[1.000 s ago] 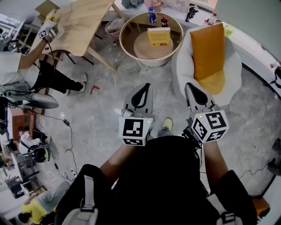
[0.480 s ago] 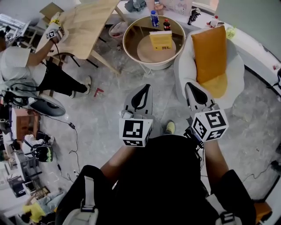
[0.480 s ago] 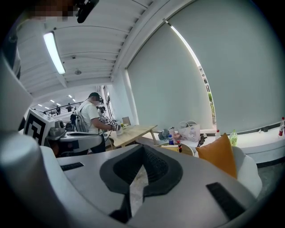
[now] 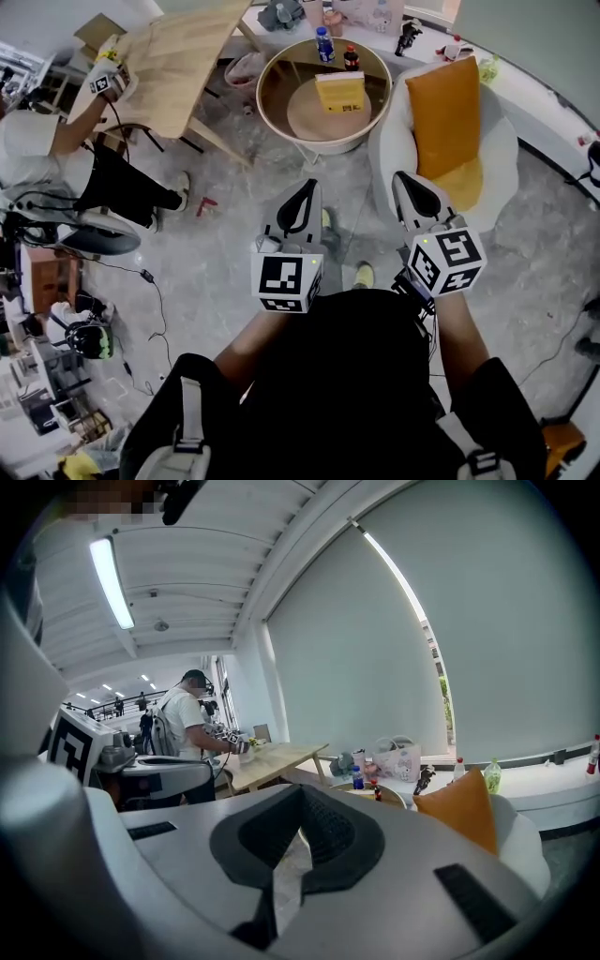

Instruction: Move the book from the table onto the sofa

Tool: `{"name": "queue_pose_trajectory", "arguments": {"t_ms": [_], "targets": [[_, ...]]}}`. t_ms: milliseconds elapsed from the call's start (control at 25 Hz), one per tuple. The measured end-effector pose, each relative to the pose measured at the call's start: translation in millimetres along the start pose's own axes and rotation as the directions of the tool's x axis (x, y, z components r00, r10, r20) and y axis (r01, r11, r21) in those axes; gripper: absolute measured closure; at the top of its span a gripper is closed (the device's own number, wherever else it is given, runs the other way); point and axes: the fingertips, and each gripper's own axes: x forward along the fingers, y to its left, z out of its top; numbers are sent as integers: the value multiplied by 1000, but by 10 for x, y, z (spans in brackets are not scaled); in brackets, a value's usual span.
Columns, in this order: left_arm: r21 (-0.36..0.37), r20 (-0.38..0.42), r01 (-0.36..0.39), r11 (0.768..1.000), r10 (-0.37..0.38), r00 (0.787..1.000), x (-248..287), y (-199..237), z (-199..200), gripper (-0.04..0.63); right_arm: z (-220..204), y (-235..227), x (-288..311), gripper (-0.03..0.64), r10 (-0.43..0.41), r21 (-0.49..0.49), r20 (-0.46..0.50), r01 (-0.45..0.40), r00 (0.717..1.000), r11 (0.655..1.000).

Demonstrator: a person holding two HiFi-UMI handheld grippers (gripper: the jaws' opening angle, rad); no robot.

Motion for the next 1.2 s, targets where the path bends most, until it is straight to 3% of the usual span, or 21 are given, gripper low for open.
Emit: {"name": "queue_pose_trajectory", "arguments": {"t_ms": [760,1200], "targets": [[-45,10,20,999,-19,1000,1029,1330,199,586,420,-36,1536,609,-21,-33,-76,19,997,999],[-48,6,37,998,-37,999,1385,1805,313,586,644,-100,2030,607,-55,-14,-69,54,996,998]]}}
